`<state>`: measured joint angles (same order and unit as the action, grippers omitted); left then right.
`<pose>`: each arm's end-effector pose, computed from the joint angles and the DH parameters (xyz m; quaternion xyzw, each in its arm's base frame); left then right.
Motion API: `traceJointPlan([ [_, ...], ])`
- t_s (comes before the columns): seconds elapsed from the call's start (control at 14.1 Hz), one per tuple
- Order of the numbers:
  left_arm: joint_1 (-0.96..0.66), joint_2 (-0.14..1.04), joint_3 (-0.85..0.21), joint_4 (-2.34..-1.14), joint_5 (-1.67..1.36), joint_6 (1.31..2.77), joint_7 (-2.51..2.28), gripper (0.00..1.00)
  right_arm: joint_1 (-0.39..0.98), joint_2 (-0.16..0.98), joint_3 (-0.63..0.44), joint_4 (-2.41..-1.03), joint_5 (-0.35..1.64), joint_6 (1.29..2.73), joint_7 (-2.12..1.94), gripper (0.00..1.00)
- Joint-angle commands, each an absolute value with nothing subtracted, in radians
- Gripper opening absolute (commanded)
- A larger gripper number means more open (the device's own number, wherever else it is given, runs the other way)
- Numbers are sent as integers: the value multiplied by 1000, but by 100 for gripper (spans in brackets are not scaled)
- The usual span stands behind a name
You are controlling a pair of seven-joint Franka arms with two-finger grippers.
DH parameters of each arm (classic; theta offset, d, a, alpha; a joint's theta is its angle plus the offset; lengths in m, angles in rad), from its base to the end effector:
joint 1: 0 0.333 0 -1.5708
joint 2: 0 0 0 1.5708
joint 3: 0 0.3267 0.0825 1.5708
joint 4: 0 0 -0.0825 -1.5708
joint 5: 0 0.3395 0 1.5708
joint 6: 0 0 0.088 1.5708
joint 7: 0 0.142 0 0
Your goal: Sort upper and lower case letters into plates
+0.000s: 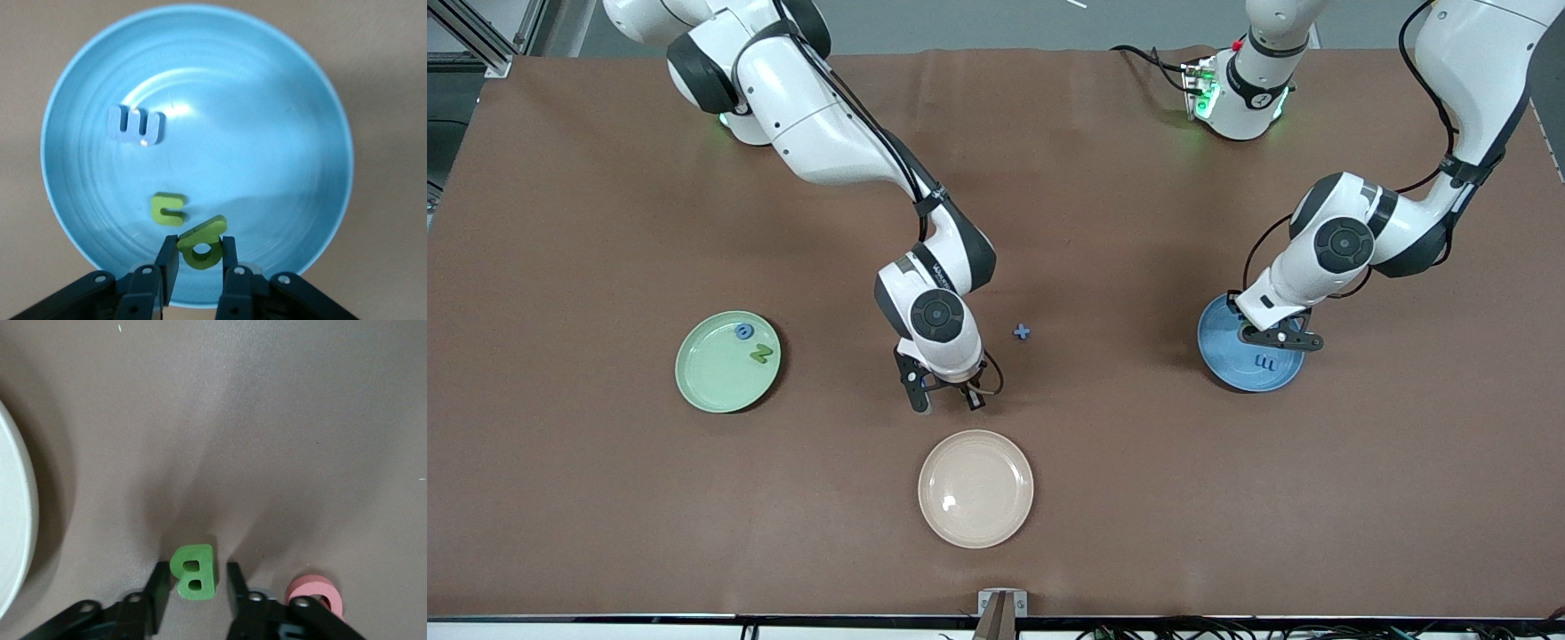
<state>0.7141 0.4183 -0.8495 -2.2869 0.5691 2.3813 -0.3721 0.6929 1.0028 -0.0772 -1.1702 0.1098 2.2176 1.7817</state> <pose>0.4843 -0.0584 0.2279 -0.9937 0.0939 0.0495 0.0359 0.5914 0.4464 0.1781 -0.8270 0.5616 0.0030 0.0267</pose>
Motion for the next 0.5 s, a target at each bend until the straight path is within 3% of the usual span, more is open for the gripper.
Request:
traceJointPlan([
  [0.0, 735, 405, -867, -2315, 591, 2407, -365, 13, 681, 1009, -83, -1160, 103, 2178, 1779, 0],
  [0.43, 736, 456, -864, -2303, 611, 2422, -368, 13, 551, 818, -83, -1181, 117, 1887, 1423, 0],
])
